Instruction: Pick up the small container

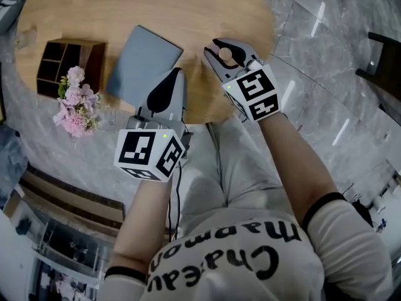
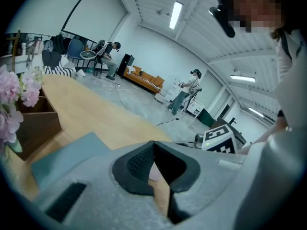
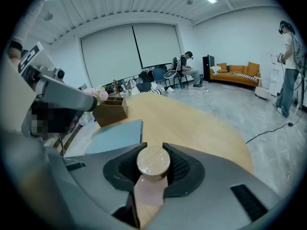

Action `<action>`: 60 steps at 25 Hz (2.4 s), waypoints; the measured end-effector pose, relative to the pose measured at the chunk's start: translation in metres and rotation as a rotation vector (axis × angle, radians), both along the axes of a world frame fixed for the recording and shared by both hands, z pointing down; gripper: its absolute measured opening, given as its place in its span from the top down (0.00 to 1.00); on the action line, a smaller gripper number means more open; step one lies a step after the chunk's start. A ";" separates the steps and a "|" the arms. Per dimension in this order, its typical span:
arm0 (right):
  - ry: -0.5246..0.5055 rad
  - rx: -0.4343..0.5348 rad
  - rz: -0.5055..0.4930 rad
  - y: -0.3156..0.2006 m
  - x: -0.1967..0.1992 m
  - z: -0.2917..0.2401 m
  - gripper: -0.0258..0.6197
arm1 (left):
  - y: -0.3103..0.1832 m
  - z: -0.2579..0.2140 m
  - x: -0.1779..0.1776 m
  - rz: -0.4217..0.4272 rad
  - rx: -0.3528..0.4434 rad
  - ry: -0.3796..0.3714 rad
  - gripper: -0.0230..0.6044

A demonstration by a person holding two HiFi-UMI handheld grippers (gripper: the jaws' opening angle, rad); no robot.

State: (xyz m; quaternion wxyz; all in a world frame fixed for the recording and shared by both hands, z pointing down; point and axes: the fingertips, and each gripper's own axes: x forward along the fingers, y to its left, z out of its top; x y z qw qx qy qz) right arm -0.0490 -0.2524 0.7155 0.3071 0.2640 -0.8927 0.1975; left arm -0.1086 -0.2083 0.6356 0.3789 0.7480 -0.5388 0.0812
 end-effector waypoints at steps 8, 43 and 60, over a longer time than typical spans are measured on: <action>-0.014 -0.030 -0.003 0.012 -0.001 -0.051 0.80 | -0.001 -0.058 0.002 0.016 0.037 -0.020 0.94; -0.336 0.524 0.066 -0.021 -0.001 -0.531 0.80 | -0.037 -0.435 -0.012 0.068 0.641 -0.121 0.94; -0.397 0.598 0.139 -0.010 0.008 -0.588 0.81 | -0.033 -0.478 -0.019 0.152 0.730 -0.133 0.94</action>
